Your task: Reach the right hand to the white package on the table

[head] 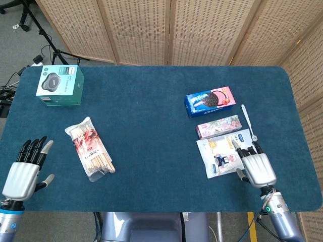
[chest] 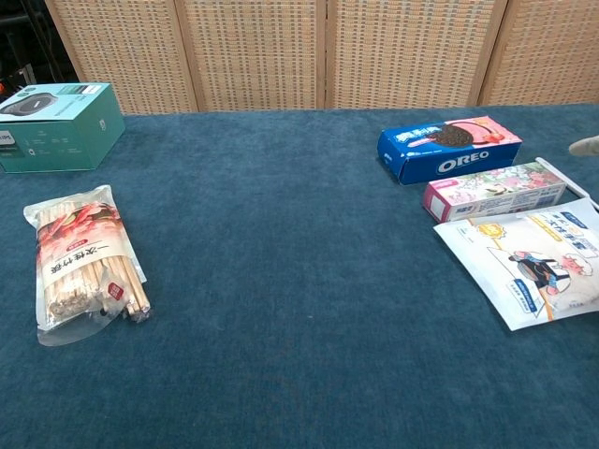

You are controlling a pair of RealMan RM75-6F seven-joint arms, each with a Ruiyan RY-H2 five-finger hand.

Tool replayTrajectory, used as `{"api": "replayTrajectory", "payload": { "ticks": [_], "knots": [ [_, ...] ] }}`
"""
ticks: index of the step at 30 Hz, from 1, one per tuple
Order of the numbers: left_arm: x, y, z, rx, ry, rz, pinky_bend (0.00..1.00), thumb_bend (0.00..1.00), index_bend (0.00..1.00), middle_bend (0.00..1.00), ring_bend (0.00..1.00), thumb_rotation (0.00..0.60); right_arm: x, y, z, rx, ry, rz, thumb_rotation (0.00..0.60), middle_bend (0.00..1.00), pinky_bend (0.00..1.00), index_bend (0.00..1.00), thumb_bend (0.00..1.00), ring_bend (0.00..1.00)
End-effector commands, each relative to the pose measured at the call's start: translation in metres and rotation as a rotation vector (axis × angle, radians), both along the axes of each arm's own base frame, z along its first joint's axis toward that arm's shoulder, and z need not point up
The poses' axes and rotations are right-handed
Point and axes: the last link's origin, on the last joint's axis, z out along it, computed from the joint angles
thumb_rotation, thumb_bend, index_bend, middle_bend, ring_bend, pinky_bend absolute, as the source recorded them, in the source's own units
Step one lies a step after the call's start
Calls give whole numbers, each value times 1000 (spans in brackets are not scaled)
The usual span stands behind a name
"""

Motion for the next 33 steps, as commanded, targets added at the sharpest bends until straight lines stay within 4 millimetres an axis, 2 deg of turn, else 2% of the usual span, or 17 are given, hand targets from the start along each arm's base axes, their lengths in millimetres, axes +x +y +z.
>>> {"api": "replayTrajectory", "payload": {
  "ticks": [1,4,11,16,25,33],
  "knots": [
    [0,-1,1,-1,-5,-3,0,172,0,0,0,600,15,-17,-12,24,4,-3,600,496,202,0,603,409],
    [0,-1,2,-2,-9,-3,0,172,0,0,0,600,19,-26,-17,34,18,-23,600,514,211,0,737,429],
    [-3,0,6,6,-15,3,0,172,0,0,0,600,23,-35,-24,48,37,-48,600,544,217,0,864,464],
    [-2,-2,7,9,-20,-2,0,172,0,0,0,600,23,-39,-30,64,45,-62,600,598,283,0,995,522],
    [-2,-1,2,-7,-5,-4,0,172,0,0,0,600,24,-61,-43,96,77,-99,600,624,340,0,1000,553],
    [0,-1,0,-10,-1,-7,0,172,0,0,0,600,31,-94,-61,139,121,-157,600,624,343,0,1000,553]
  ]
}}
